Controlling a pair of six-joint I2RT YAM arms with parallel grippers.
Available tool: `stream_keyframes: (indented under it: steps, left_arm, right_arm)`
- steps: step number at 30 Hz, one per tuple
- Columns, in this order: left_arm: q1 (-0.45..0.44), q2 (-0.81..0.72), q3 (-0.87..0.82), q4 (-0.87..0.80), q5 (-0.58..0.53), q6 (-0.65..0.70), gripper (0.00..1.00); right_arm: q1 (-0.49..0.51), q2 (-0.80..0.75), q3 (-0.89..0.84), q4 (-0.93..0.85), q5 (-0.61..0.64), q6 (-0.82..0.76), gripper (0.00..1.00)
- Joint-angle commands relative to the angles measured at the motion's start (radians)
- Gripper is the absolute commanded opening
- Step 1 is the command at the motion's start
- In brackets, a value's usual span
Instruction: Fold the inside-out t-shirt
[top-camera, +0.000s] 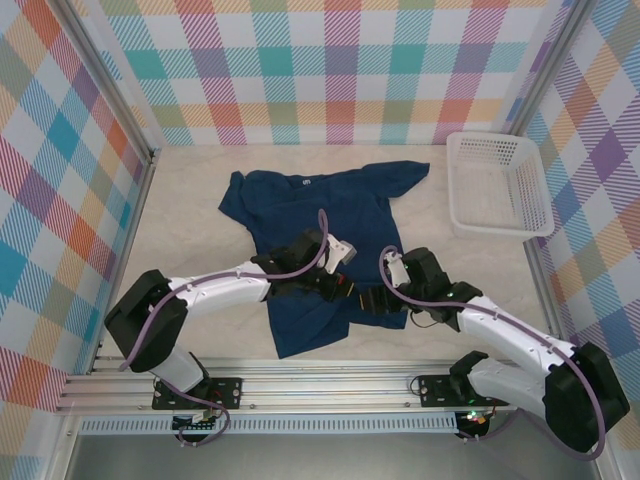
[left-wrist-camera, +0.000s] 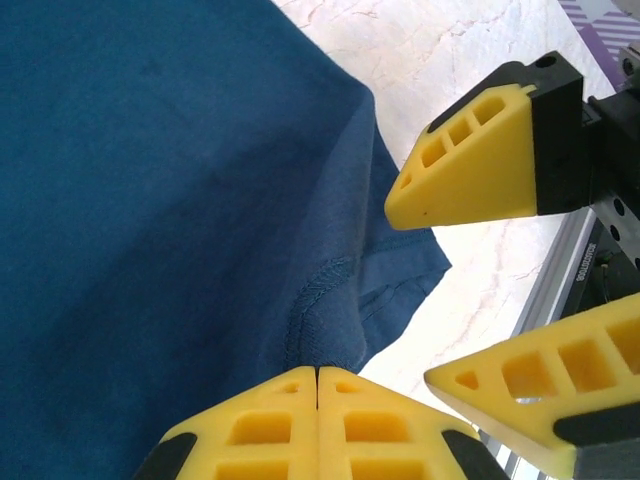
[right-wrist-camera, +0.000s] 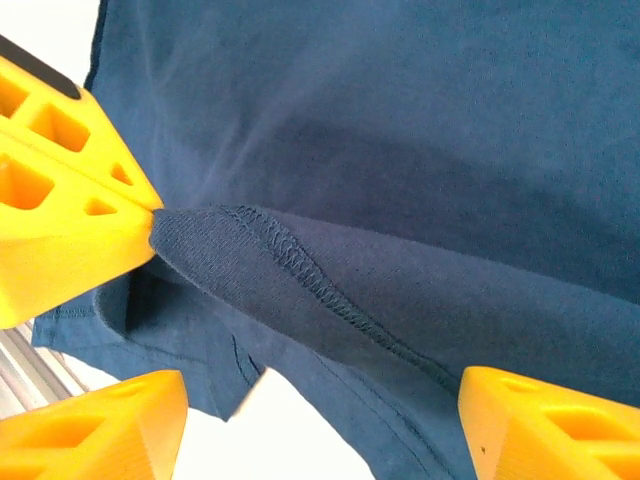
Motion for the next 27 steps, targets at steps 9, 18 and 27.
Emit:
stream_keyframes:
  steps: [9, 18, 27]
  left_arm:
    - [0.034, -0.223, 0.016, -0.003, -0.173, -0.048, 0.0]
    - [0.037, -0.263, 0.074, -0.119, -0.187, 0.006, 0.0]
    - [0.046, -0.262, 0.087, -0.15, -0.183, -0.004, 0.0]
  right_arm:
    - [0.229, -0.043, -0.076, 0.232, 0.05, -0.021, 0.36]
    - [0.357, 0.296, -0.057, 0.637, 0.27, -0.092, 0.21]
    - [0.359, 0.552, -0.035, 0.962, 0.53, -0.119, 0.15]
